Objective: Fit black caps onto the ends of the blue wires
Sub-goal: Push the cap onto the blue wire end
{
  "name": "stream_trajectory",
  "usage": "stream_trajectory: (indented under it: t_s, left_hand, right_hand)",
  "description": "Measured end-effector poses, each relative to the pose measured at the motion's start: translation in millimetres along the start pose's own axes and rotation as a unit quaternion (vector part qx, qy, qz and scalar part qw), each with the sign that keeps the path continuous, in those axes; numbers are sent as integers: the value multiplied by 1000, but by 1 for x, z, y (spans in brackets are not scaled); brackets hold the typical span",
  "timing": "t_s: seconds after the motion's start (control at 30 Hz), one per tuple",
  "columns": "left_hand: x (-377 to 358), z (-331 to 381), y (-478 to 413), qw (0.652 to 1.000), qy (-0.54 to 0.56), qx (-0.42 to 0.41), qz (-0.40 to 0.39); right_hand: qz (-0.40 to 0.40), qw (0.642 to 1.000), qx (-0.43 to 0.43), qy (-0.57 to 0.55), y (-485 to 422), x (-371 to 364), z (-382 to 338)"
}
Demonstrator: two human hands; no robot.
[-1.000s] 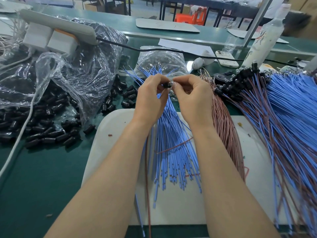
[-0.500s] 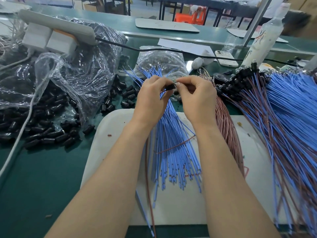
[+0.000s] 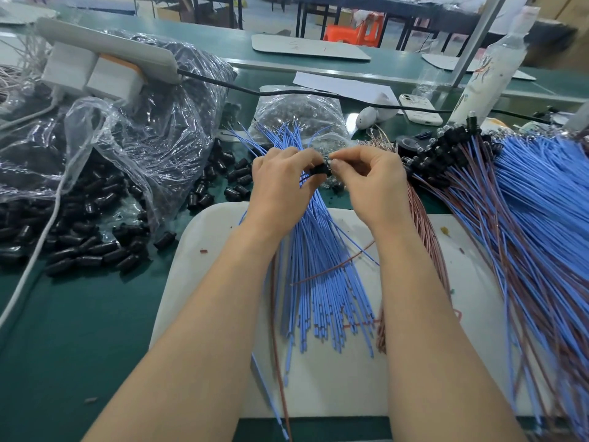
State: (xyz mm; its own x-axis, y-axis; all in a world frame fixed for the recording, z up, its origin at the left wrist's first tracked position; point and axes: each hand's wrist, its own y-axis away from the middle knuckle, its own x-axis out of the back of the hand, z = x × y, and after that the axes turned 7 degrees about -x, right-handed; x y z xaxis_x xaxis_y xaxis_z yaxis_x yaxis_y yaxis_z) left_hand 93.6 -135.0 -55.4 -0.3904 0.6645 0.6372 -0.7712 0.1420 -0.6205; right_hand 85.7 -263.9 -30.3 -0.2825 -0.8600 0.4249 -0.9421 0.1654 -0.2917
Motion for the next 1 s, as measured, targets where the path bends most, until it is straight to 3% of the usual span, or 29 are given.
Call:
stream_trajectory:
  t_s: [0.37, 0.63, 0.8, 1.0]
  left_hand:
    - [2, 0, 1, 998, 22, 21, -52]
    - [6, 4, 0, 996, 55, 16, -73]
    - [7, 5, 0, 994, 72, 54, -70]
    - [8, 4, 2, 987, 99, 87, -88]
  right_hand:
    - [-27, 999, -28, -23, -4, -5, 11]
    - [-53, 992, -61, -100, -3, -4, 13]
    - [-75, 972, -115, -191, -2, -6, 13]
    - [-33, 961, -148, -230, -5, -8, 19]
